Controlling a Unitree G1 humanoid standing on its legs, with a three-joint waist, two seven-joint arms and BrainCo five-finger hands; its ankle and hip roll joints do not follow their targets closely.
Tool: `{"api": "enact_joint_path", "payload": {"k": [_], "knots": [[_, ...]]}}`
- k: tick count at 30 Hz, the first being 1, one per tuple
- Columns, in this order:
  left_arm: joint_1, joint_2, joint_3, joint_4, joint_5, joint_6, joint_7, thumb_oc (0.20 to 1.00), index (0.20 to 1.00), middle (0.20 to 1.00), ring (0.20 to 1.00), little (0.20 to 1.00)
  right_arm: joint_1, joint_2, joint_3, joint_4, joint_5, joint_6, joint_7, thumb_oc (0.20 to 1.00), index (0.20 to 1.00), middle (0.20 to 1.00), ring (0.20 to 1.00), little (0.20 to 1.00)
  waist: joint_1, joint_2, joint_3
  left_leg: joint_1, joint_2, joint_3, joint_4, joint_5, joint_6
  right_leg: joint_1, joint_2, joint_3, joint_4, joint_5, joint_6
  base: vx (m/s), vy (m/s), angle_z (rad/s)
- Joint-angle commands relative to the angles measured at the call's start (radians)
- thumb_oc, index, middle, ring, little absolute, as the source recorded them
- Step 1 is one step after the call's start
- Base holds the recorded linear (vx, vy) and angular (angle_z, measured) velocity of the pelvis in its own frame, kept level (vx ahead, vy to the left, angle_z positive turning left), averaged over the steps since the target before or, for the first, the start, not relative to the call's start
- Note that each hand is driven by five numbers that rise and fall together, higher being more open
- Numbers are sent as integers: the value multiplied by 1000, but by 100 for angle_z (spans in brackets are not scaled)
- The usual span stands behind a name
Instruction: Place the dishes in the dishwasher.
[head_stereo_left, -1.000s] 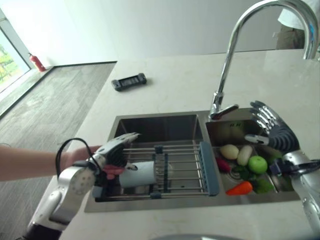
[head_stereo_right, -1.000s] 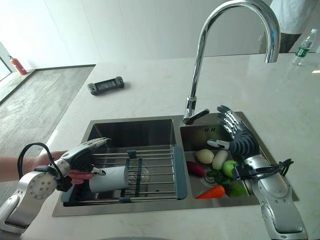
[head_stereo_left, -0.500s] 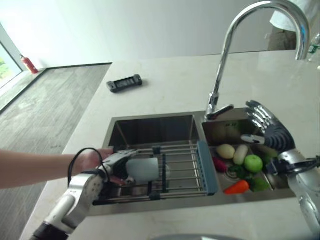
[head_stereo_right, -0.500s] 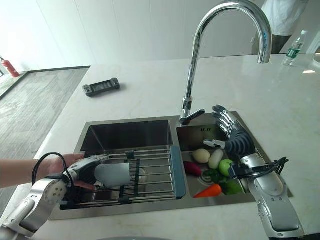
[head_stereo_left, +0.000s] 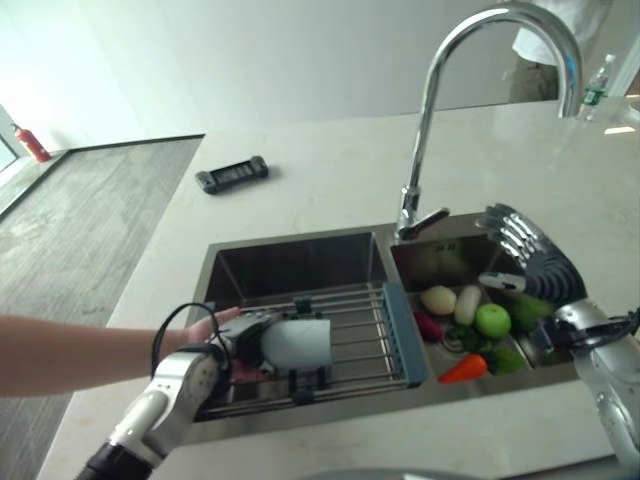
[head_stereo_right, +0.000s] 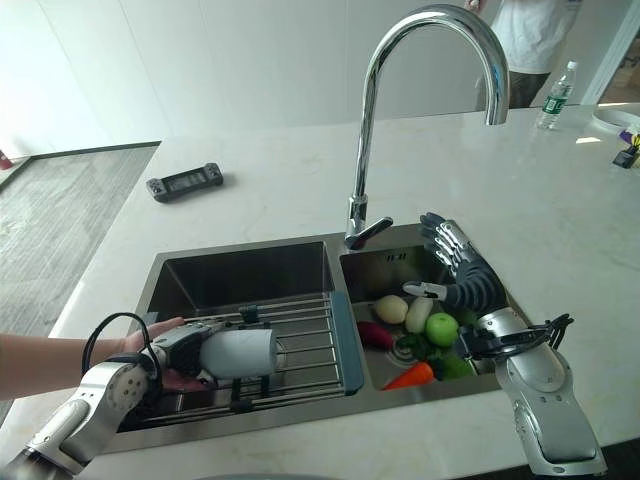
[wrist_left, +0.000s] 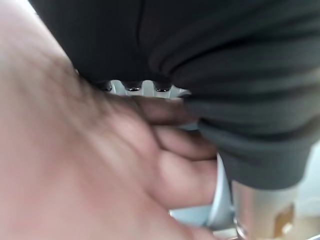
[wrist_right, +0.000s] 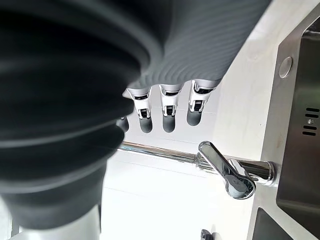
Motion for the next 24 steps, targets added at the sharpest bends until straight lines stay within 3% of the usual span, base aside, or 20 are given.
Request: {"api": "enact_joint_path", "payload": {"k": [1, 8, 9, 10, 20, 21, 22, 24], "knots": [[-94, 8, 8, 65, 80, 21, 28, 1000, 1000, 1000, 1000, 1000, -111, 3, -23, -4, -2, -68, 10, 1000, 1000, 1000, 1000, 1000, -6, 10, 11, 98, 51, -14, 13, -138, -38, 43, -6, -43, 6, -48, 69, -20, 17, -8], [-114, -5, -32, 104, 87, 22, 34, 1000, 1000, 1000, 1000, 1000, -129, 8, -12, 0, -17, -59, 15, 1000, 1000, 1000, 1000, 1000, -11, 7, 9, 101, 50, -8, 13, -141, -36, 43, -4, -39, 6, -48, 70, -12, 8, -5], [-119, -7, -39, 106, 80, -6, 47, 366, 366, 366, 366, 366, -126, 8, -13, -1, -17, -62, 20, 1000, 1000, 1000, 1000, 1000, -14, 6, 8, 102, 50, -4, 13, -142, -36, 43, -5, -38, 6, -48, 70, 0, 0, 0], [-122, -7, -42, 98, 81, -20, 45, 200, 200, 200, 200, 200, -123, 7, -16, -2, -16, -63, 23, 1000, 1000, 1000, 1000, 1000, -16, 5, 9, 103, 50, -3, 13, -142, -36, 42, -5, -37, 6, -48, 70, 0, 0, 0], [-143, -6, -44, 77, 14, -54, 95, 200, 200, 200, 200, 200, -122, 8, -11, -2, -20, -65, 20, 1000, 1000, 1000, 1000, 1000, -20, 6, 10, 104, 49, 2, 13, -142, -35, 42, -4, -37, 6, -45, 70, 0, 0, 0], [-143, -7, -43, 78, 9, -47, 101, 407, 407, 407, 407, 407, -122, 10, -9, 0, -23, -67, 18, 1000, 1000, 1000, 1000, 1000, -19, 6, 10, 104, 49, 2, 13, -142, -35, 42, -3, -37, 6, -45, 70, 0, 0, 0], [-140, -8, -42, 79, 11, -41, 106, 1000, 1000, 1000, 1000, 1000, -121, 12, -8, 0, -26, -69, 17, 1000, 1000, 1000, 1000, 1000, -18, 6, 10, 104, 49, 2, 13, -142, -35, 42, -3, -38, 6, -45, 70, 0, 0, 0], [-135, -8, -36, 77, 10, -38, 119, 1000, 1000, 1000, 1000, 1000, -122, 13, -7, 0, -29, -68, 12, 1000, 1000, 1000, 1000, 1000, -16, 6, 10, 103, 48, 1, 13, -142, -35, 42, -2, -39, 6, -45, 70, 0, 0, 0]]}}
